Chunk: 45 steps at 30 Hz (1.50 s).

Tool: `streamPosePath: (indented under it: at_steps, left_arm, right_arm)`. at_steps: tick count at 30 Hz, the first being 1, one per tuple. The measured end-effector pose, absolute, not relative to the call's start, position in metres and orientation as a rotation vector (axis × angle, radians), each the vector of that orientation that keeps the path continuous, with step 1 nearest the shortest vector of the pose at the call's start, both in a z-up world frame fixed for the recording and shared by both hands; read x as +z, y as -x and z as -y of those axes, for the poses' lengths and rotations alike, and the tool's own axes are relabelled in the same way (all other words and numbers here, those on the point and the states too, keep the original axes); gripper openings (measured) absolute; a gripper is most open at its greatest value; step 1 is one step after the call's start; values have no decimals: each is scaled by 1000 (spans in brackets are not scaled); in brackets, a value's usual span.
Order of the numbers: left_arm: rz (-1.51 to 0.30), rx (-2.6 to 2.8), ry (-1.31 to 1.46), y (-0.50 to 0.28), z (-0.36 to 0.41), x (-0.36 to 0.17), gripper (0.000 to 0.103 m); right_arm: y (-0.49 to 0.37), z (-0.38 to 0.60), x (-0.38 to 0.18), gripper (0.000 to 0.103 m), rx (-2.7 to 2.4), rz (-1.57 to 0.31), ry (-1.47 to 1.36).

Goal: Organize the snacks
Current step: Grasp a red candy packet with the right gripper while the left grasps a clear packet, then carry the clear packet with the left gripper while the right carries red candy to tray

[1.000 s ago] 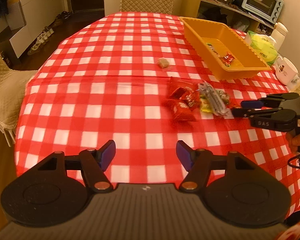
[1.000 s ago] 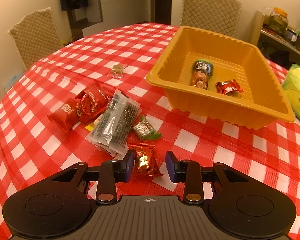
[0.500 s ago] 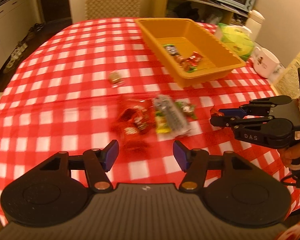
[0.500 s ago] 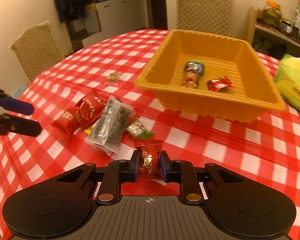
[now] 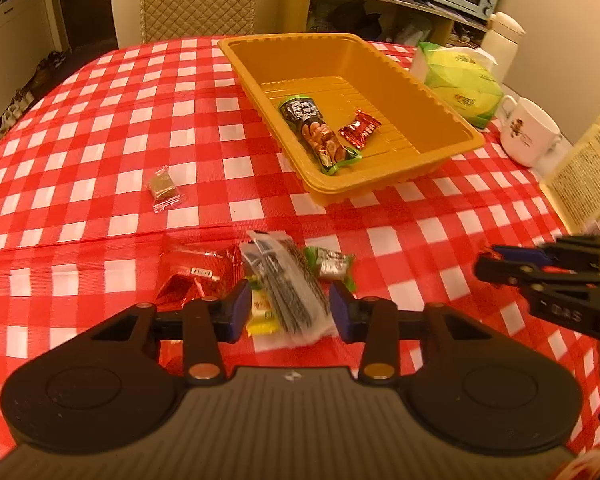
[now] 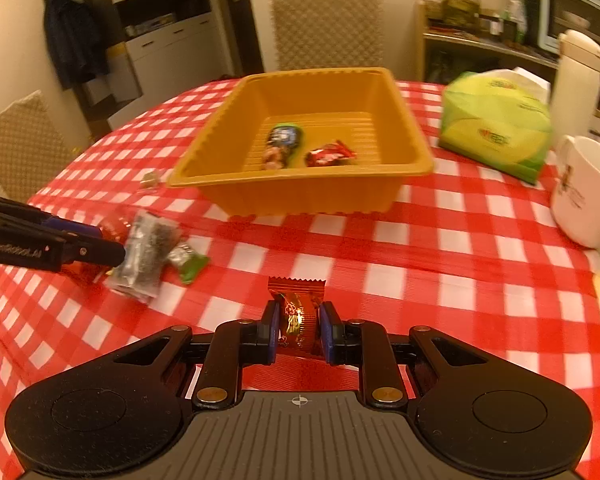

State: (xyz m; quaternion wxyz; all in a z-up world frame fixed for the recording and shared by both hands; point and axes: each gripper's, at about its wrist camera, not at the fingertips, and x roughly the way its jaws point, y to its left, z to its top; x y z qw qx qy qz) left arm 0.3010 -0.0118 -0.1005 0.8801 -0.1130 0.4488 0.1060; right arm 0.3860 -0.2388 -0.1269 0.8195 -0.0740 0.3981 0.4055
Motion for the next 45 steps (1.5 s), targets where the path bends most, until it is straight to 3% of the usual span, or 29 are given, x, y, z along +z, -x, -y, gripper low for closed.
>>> streamPosePath:
  at_steps: [18, 21, 45]
  left_arm:
    - [-955, 253, 266, -329, 8, -124, 31]
    - [-936, 239, 188, -327, 19, -118, 24]
    - [-995, 173, 238, -327, 31, -124, 31]
  right_arm:
    - [-396, 262, -135, 22, 805, -879, 104]
    - [-396, 262, -136, 22, 805, -881, 101]
    - [-392, 263, -137, 22, 790, -898, 88]
